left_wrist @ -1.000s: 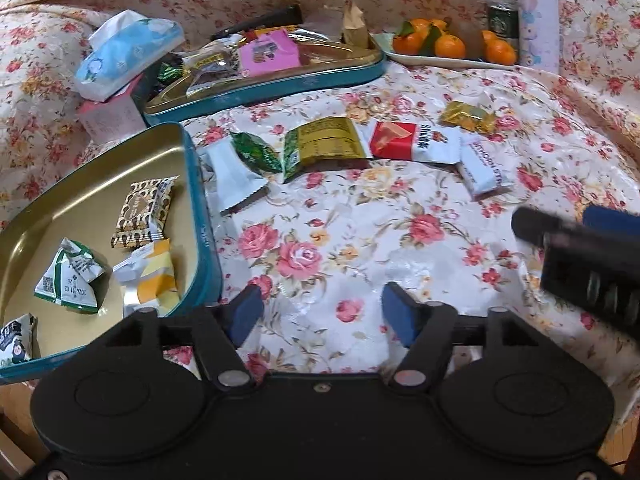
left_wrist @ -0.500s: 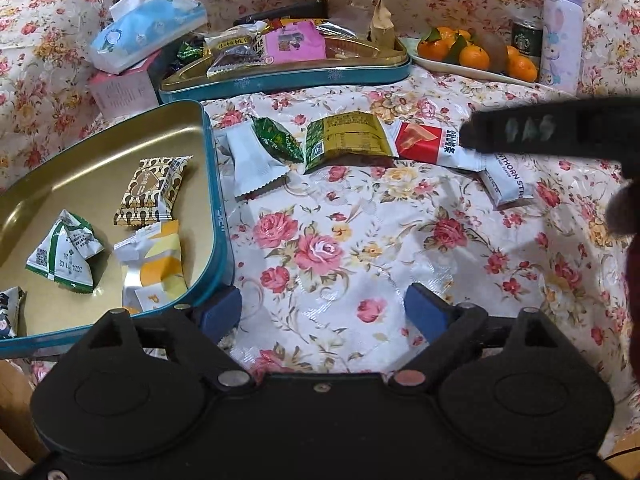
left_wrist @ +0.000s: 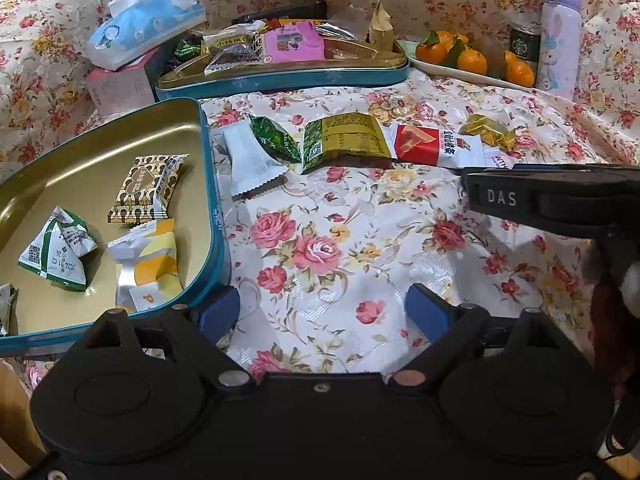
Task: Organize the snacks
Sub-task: 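Grasp the white Hawthorn Strips packet with the right gripper, then grasp the yellow-green pea snack packet with the left gripper while the right holds the hawthorn packet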
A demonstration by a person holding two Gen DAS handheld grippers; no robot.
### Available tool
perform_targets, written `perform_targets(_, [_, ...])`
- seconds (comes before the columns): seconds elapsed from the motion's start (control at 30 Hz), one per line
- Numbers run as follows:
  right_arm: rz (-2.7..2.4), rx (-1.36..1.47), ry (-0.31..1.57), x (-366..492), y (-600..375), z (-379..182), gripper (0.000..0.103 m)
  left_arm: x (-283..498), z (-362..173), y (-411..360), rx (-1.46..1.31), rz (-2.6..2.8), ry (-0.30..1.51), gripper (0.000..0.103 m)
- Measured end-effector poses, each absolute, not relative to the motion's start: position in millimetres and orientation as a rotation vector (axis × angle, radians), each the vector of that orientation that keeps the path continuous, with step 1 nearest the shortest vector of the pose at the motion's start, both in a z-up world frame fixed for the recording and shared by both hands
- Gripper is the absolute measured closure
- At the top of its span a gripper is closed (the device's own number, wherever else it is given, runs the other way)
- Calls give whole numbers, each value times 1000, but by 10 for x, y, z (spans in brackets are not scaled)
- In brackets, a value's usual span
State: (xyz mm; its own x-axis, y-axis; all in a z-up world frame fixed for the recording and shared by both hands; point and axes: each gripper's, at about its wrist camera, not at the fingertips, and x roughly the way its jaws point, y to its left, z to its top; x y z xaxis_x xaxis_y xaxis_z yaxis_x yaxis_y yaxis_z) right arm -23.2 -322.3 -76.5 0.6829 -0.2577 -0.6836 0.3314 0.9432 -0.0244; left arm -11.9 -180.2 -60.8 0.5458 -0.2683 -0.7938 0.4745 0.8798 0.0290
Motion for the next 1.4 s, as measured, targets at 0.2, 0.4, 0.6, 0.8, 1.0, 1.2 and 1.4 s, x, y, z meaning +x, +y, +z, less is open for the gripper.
perform_targets(0.2, [-350,126,711,-376,-3309,-761,80,-122,-609,-1801,252,-450,887,11])
perform_targets(0.4, [-443,130,647,-606,-3411,-773,80,-132,-569,-1822,253,-479,896,25])
perform_targets(0.6, [-522,157,613,-716,-3629,-852,80,-109,-513,-1915,231,-518,925,30])
perform_targets(0.8, [-510,171,566,-775,-3675,-898,79,-23,-400,-2012,213,-525,912,31])
perform_targets(1.0, [-489,262,534,-832,-3777,-915,79,208,-288,-2141,189,-510,907,31])
perform_targets(1.2, [-490,266,532,-828,-3771,-932,79,354,-219,-2326,191,-519,896,31])
perform_targets(1.4, [-498,254,530,-839,-3740,-937,78,571,-93,-2456,212,-514,856,31])
